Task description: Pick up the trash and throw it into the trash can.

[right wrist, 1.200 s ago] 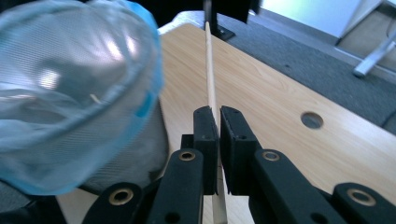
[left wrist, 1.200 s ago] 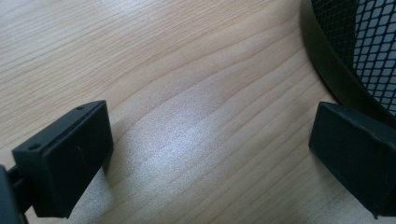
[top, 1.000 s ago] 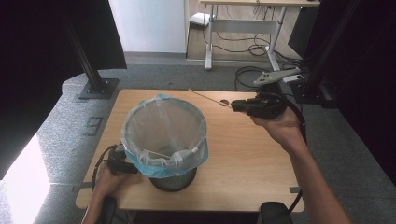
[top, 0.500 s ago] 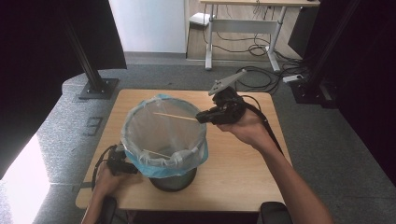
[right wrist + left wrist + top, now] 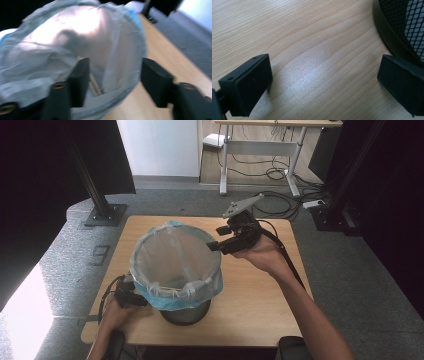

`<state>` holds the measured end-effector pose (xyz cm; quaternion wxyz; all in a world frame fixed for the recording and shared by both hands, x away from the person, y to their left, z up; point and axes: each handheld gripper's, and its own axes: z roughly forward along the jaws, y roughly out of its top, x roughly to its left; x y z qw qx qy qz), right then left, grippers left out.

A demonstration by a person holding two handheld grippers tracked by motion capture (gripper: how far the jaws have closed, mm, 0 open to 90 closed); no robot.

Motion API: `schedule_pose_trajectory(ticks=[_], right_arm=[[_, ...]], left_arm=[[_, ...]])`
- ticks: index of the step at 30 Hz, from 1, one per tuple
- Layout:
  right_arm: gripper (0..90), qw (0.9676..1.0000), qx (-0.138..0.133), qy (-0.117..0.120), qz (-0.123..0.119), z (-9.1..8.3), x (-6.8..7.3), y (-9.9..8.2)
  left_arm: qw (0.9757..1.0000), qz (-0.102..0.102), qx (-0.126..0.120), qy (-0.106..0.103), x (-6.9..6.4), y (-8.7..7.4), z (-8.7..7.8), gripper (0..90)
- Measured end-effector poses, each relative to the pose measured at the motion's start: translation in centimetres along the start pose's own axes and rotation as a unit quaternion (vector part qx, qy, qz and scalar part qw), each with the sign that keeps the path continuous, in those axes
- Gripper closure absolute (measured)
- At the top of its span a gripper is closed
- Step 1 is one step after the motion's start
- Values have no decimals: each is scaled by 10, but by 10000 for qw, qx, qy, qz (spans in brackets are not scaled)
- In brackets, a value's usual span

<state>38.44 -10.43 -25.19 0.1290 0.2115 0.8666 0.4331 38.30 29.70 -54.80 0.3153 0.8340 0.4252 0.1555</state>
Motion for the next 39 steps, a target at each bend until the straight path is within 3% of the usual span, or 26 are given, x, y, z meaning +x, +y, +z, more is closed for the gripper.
schedule_pose_trajectory(ticks=[4,7,12,16,28,39], right_arm=[[133,9990,-133,-410,83,-3,-9,-6],[114,9976,-212,-609,236,-8,-18,-15],[8,9948,-331,-847,448,-16,-34,-34],[0,9929,-279,-1021,545,-22,-43,-50],[0,9869,-360,-1248,962,-35,-63,-99],[0,9783,-359,-1586,1287,-40,-74,-149]], left_arm=[[10000,0,-1,-1,0,0,0,0],[10000,-1,-1,1,0,0,0,0],[10000,1,0,0,0,0,0,0],[10000,0,0,-1,0,0,0,0],[10000,1,0,1,0,0,0,0],[10000,0,0,0,0,0,0,0]])
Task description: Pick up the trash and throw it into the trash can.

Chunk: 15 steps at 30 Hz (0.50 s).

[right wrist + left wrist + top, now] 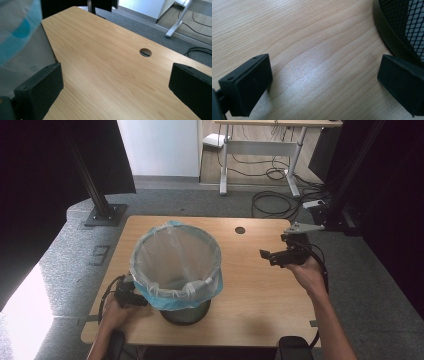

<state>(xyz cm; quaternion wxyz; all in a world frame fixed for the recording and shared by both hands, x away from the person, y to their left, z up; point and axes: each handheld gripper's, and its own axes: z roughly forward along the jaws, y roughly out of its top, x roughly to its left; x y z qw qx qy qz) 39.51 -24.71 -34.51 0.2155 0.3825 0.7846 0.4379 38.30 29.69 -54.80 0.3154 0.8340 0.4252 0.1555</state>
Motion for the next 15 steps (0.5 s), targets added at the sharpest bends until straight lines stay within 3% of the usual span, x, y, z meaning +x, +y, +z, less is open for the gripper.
schedule_pose_trajectory(ticks=[15], right_arm=[[0,9994,49,-273,228,10,-14,-59]], left_arm=[[10000,0,0,0,0,0,0,0]])
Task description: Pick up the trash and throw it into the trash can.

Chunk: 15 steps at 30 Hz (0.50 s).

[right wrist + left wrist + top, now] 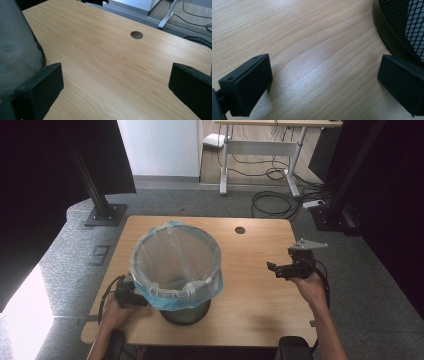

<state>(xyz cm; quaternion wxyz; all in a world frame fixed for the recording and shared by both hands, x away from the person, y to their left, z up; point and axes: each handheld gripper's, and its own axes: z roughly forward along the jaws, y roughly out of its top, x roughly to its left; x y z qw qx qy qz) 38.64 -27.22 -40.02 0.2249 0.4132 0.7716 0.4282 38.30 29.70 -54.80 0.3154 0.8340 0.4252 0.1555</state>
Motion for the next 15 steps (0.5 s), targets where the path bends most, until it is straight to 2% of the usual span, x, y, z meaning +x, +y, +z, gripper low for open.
schedule_pose_trajectory(ticks=[6,15], right_arm=[[0,9999,52,6,143,14,0,-27],[0,9996,172,-40,211,34,4,-57]], left_arm=[[10000,-1,-1,0,0,0,0,0],[10000,-2,-1,0,0,0,0,0]])
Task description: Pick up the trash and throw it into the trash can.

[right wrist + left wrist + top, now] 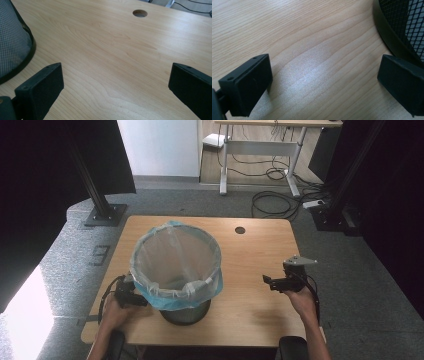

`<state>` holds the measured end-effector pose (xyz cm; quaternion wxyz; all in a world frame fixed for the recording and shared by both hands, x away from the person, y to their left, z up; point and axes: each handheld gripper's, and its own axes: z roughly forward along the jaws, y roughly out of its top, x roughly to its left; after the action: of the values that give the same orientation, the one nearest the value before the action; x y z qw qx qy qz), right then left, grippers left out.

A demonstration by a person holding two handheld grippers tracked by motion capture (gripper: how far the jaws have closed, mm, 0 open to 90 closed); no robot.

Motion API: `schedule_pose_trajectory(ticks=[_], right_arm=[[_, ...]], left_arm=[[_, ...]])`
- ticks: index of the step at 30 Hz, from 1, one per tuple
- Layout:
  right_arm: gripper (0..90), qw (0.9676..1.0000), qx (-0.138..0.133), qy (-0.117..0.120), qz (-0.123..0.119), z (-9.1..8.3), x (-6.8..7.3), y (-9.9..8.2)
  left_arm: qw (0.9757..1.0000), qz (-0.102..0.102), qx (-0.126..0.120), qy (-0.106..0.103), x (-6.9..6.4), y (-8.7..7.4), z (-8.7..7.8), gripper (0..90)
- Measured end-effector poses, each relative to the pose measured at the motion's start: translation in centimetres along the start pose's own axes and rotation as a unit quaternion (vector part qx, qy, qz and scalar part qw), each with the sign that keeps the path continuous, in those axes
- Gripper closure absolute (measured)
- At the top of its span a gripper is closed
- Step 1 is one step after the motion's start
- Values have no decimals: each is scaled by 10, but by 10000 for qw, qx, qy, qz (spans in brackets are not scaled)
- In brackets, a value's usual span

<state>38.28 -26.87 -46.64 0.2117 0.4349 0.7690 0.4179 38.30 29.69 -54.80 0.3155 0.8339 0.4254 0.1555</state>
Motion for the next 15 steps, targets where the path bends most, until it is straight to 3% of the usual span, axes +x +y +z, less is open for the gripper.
schedule_pose_trajectory(ticks=[7,15], right_arm=[[0,9999,152,18,-69,19,10,-18],[0,9973,642,43,-356,43,28,-34]], left_arm=[[10000,2,1,-1,0,0,0,0],[10000,1,0,0,0,0,0,0]])
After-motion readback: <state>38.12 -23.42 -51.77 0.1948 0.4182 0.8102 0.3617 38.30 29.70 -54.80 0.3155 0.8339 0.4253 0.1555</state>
